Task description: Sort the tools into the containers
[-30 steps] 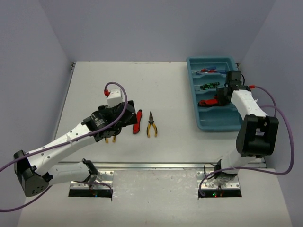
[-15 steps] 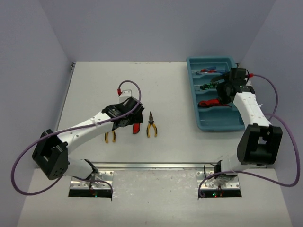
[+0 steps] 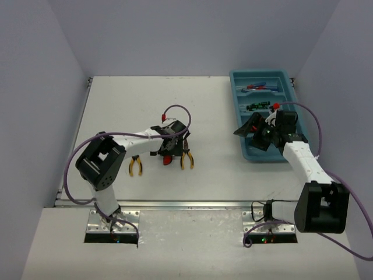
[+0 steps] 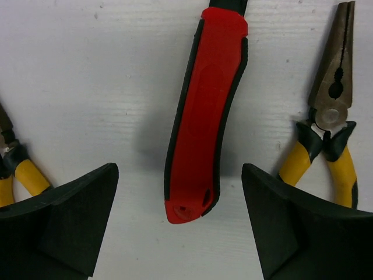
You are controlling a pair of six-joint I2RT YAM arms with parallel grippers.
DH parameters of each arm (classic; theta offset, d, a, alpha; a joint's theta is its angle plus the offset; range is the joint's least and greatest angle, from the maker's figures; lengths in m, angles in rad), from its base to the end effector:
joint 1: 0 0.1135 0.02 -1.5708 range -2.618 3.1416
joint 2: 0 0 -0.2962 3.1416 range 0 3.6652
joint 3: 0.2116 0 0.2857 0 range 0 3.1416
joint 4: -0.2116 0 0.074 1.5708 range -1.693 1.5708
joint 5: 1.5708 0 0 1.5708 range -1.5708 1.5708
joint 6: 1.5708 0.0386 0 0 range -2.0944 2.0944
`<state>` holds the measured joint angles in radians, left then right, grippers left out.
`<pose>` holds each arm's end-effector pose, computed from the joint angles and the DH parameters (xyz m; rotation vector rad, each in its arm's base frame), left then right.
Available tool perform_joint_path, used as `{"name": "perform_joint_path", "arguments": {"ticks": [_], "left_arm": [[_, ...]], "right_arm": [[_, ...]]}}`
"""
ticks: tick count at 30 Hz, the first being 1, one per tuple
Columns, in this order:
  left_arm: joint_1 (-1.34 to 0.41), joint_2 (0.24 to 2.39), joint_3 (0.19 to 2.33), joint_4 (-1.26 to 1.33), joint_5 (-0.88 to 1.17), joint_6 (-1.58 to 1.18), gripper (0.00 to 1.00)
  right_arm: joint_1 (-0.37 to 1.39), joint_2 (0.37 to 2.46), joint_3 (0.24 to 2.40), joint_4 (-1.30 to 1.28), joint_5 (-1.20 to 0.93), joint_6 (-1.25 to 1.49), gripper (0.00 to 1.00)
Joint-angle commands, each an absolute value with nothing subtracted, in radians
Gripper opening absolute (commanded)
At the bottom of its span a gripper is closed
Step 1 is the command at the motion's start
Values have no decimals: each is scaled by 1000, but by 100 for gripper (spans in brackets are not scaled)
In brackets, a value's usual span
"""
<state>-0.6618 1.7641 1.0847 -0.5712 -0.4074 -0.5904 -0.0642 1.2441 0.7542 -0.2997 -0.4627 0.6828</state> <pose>0.2984 -0.2131 0.1715 0.0062 2.6426 0.1922 0.2766 -0.0005 0.2385 0.6598 2.3223 0.8404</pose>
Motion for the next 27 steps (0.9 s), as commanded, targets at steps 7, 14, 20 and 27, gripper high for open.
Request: {"name": "perform_joint_path", "arguments": {"ticks": [7, 14, 20, 27], "left_arm": [[-624, 1873, 1102, -474, -308, -550, 7], [-635, 1592, 978, -407, -263, -596, 0], [-686, 1198, 749, -73, -24, -654, 0], [-750, 1147, 721, -17, 52, -693, 0]], "right_arm": [[-5, 1189, 739, -247, -624, 606, 99], [205, 1178, 651, 59, -742, 726, 99], [381, 1170, 530, 450, -586, 986, 99], [573, 1223, 653, 322, -214, 1019, 91]]}}
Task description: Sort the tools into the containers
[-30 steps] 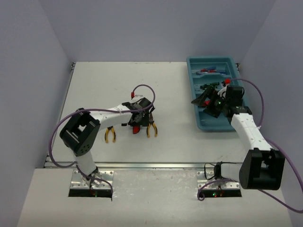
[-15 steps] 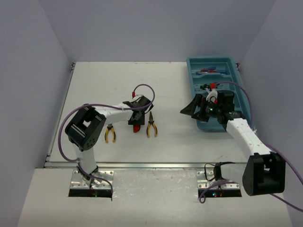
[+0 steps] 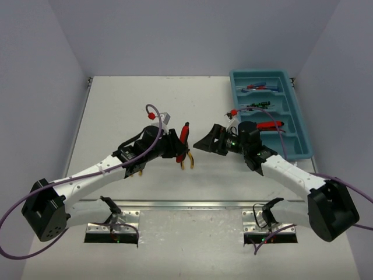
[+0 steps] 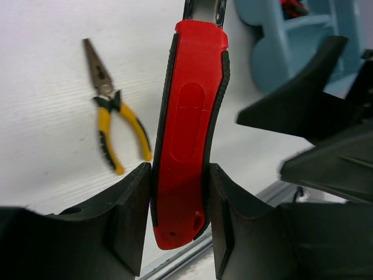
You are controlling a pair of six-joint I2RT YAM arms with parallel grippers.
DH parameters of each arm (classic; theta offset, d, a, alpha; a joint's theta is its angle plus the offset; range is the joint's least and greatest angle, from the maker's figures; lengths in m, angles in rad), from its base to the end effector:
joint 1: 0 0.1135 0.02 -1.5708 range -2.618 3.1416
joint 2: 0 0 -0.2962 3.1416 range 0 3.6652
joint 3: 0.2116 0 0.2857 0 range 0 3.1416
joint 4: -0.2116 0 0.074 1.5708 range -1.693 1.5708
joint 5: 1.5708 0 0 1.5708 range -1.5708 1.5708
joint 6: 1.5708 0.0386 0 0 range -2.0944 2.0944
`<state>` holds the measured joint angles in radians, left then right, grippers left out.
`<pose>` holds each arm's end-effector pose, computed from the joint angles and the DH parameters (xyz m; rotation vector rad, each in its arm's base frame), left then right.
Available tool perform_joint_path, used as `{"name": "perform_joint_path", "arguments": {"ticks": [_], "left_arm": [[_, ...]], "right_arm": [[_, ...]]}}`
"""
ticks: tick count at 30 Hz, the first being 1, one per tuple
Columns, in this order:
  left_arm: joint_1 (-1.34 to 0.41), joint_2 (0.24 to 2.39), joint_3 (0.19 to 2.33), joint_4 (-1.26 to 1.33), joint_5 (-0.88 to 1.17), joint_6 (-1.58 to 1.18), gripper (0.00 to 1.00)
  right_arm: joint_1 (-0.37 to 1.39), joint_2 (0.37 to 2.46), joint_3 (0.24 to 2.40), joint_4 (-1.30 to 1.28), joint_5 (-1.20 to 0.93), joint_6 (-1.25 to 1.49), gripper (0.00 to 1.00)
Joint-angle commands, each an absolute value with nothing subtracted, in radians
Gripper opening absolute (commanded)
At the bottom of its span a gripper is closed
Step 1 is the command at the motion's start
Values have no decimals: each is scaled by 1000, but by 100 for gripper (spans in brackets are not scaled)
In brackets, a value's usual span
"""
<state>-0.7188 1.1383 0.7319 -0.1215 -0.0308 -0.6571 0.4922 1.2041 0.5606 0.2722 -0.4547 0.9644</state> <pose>0.2065 -0.1791 0.2704 0.0484 2.1997 -0.7764 0.2339 0.1447 0.2310 0.1722 2.1691 1.3492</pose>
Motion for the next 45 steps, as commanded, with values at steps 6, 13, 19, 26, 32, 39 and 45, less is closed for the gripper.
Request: {"name": "perform_joint_path", "arguments": {"ticks": [6, 13, 19, 26, 32, 39, 45], "left_arm": [[-760, 1157, 735, 18, 83, -683, 0], [-761, 1147, 741, 7, 83, -665, 0], [-761, 1129, 828, -227, -98, -624, 100], [-761, 991, 939, -628, -437, -578, 100], [-761, 908, 966, -768, -535, -533, 100], [-761, 894, 894, -734, -512, -526, 100], [-761, 882, 875, -714, -500, -519, 100]], "right_arm": [[643, 1295, 687, 331, -118, 1054, 72], [709, 1398, 736, 315, -122, 1060, 22], [634, 1366, 698, 301, -103, 1122, 0], [276, 1196, 682, 50, 58, 1176, 0], [-10, 1287, 845, -178, 340, 1270, 0], [-178, 1565, 1107, -345, 241, 1342, 0], [-234, 1668, 1200, -378, 208, 1342, 0]]}}
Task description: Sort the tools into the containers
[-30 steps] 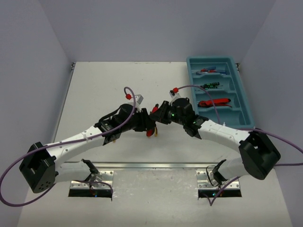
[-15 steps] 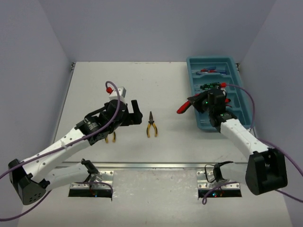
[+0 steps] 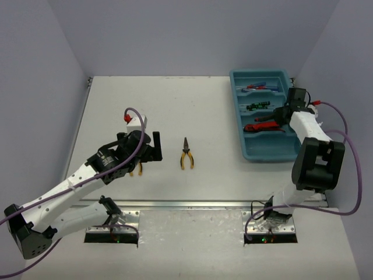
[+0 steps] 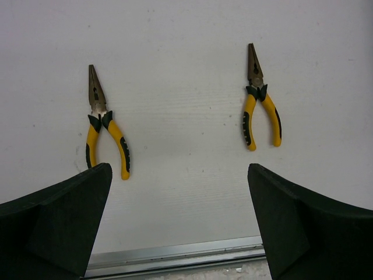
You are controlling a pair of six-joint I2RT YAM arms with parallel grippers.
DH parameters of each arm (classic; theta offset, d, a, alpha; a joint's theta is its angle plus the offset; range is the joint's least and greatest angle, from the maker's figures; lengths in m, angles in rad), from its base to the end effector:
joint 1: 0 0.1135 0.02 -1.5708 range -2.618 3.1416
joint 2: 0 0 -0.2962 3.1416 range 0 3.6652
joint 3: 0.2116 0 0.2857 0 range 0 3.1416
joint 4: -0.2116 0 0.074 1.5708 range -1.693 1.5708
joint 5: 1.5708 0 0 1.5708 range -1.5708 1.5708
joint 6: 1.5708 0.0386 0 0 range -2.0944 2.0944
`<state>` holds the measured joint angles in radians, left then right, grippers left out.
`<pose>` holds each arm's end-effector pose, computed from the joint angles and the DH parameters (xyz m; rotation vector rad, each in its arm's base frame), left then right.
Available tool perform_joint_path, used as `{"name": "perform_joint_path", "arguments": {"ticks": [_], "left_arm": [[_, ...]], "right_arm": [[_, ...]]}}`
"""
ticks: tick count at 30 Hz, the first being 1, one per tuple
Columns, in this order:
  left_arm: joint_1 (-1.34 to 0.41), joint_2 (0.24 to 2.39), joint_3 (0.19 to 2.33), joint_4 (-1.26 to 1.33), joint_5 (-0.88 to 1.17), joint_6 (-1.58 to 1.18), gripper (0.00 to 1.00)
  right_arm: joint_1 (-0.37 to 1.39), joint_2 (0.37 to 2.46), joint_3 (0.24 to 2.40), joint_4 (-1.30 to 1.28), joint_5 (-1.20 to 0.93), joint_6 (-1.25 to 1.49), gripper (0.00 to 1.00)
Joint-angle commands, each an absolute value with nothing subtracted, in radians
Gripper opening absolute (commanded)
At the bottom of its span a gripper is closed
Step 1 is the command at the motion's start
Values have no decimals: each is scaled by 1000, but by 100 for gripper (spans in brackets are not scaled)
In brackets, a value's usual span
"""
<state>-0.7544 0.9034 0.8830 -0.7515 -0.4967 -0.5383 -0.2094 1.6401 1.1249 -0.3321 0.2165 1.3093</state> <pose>0.1543 -0.1198 0.3252 0.0032 2.2334 -0.1151 0.3769 -0.0886 0.2399 1.7276 1.6764 0.2528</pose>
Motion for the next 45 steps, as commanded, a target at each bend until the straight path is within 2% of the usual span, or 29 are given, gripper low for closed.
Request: {"name": "perform_joint_path", "arguments": {"ticks": [1, 2, 5, 6, 8, 10, 14, 17, 22, 27, 31, 37, 43, 45], "left_arm": [[-761, 878, 873, -710, -496, -517, 100], [-761, 876, 871, -706, -495, -515, 100], [-761, 878, 868, -702, -493, -512, 100], [-761, 881, 868, -702, -492, -512, 100], [-761, 885, 868, -703, -495, -513, 100], [-762, 885, 868, -703, -499, -514, 100], [-761, 883, 867, -698, -514, -522, 100], [-758, 901, 871, -694, -526, -543, 100], [-758, 981, 866, -671, -467, -654, 100], [-758, 1147, 832, -522, -328, -719, 100], [-761, 1324, 877, -462, -299, -716, 97], [-764, 1651, 1047, -458, -315, -664, 79], [-770, 1790, 1127, -446, -288, -637, 77], [-772, 1805, 1137, -443, -283, -633, 72]], "right_arm": [[-241, 1676, 1204, -379, 198, 1339, 0], [-246, 1683, 1208, -379, 188, 1333, 4], [-252, 1686, 1226, -379, 159, 1300, 40], [-251, 1685, 1238, -378, 147, 1285, 49], [-252, 1677, 1260, -369, 95, 1239, 59], [-250, 1666, 1269, -348, 69, 1212, 63], [-235, 1577, 1267, -322, 4, 1123, 86], [-160, 1532, 1281, -311, -49, 990, 98], [24, 1495, 1309, -437, -94, 716, 99], [158, 1369, 1162, -526, 77, 566, 99], [155, 1304, 1008, -534, 158, 583, 99], [156, 1211, 868, -524, -71, 539, 99], [156, 1138, 821, -530, -99, 498, 99], [156, 1126, 819, -538, -108, 495, 99]]}}
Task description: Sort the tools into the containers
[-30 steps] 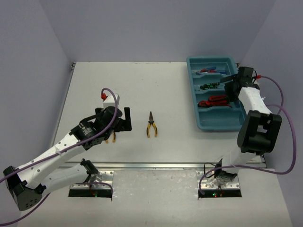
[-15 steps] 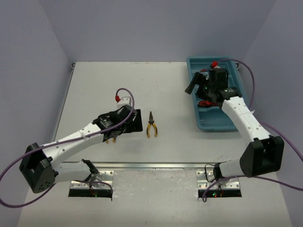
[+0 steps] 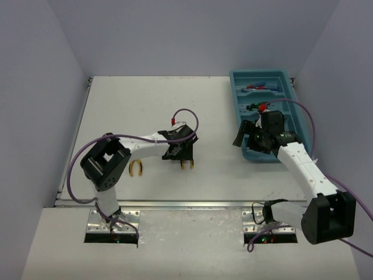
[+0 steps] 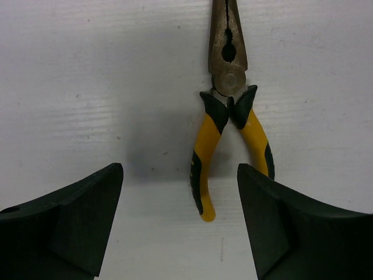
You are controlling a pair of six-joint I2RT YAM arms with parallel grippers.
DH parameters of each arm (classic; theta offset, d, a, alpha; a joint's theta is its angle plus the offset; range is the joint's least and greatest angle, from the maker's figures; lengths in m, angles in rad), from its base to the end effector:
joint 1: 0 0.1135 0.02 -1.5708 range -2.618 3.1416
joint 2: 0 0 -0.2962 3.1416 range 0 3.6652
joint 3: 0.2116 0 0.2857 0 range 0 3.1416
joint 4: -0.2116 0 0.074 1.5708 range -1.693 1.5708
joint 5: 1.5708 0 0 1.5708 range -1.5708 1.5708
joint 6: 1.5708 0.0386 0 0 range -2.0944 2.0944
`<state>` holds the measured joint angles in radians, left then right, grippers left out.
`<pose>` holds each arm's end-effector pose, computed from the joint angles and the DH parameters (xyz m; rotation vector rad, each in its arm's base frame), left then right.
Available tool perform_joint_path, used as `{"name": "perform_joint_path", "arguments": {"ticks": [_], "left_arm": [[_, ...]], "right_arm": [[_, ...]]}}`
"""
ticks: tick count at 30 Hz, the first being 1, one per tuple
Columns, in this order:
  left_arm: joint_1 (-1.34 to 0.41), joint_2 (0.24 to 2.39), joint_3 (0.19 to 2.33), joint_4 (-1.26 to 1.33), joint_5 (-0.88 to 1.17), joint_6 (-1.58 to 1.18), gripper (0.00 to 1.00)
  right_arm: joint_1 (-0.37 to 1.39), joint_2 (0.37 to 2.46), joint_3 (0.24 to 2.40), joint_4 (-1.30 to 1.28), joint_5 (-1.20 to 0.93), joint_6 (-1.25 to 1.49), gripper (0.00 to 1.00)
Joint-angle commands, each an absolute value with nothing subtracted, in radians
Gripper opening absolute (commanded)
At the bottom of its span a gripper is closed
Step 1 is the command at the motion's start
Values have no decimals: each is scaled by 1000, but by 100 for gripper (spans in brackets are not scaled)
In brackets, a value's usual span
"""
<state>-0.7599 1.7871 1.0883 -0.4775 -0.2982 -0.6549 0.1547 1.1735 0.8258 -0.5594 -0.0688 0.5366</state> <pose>0.2823 -0.2526 0.1667 0.0597 2.6518 -0.0416 0.2543 0.0423 0.2592 0.4479 2.4740 0.3749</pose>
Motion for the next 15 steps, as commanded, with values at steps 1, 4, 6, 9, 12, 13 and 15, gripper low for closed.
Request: {"name": "perform_joint_path", "arguments": {"ticks": [1, 4, 6, 9, 12, 13, 15], "left_arm": [[-773, 1817, 1141, -445, -282, -632, 68], [-778, 1859, 1144, -463, -282, -635, 59], [-782, 1867, 1134, -474, -285, -641, 56], [-787, 1877, 1111, -471, -282, -645, 43], [-788, 1914, 1099, -468, -254, -638, 13], [-788, 1928, 1096, -466, -248, -637, 6], [-792, 1936, 1073, -447, -228, -634, 0]], "right_arm": [[156, 1120, 817, -541, -114, 494, 99], [156, 1099, 812, -534, -135, 492, 99], [155, 1086, 811, -528, -137, 492, 99], [155, 1072, 807, -521, -142, 494, 99], [156, 1069, 801, -511, -163, 497, 99], [156, 1068, 801, -509, -168, 496, 99], [156, 1066, 798, -509, -193, 491, 99]]}}
